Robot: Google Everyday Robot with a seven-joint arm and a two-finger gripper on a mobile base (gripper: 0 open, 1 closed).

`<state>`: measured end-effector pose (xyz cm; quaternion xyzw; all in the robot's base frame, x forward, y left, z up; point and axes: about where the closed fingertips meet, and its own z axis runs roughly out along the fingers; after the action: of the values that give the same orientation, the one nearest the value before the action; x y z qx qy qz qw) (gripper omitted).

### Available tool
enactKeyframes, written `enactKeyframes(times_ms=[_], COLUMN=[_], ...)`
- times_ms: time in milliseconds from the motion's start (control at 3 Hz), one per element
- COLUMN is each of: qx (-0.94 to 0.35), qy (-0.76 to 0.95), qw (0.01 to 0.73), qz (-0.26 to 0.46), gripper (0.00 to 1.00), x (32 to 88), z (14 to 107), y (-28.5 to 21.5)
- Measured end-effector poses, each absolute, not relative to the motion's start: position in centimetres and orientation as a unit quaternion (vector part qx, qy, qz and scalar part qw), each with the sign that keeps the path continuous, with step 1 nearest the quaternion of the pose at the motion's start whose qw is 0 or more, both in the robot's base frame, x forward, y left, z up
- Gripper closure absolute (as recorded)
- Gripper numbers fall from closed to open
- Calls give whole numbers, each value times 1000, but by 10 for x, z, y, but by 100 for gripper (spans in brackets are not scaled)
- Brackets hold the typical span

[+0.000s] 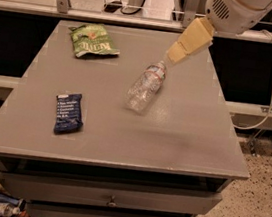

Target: Place water bottle upright

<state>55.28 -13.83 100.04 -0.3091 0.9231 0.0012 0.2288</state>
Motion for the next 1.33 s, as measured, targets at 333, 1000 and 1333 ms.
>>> enactKeyframes(times_ms=[333, 1000, 1333], qx=[-288, -141, -82], qy=[929, 970, 981], qw=[232, 184, 162], qz=[7, 72, 63], gripper=[0, 0, 0], x=[552, 585, 589], z=[1002, 968, 959], y=[-139, -137, -123])
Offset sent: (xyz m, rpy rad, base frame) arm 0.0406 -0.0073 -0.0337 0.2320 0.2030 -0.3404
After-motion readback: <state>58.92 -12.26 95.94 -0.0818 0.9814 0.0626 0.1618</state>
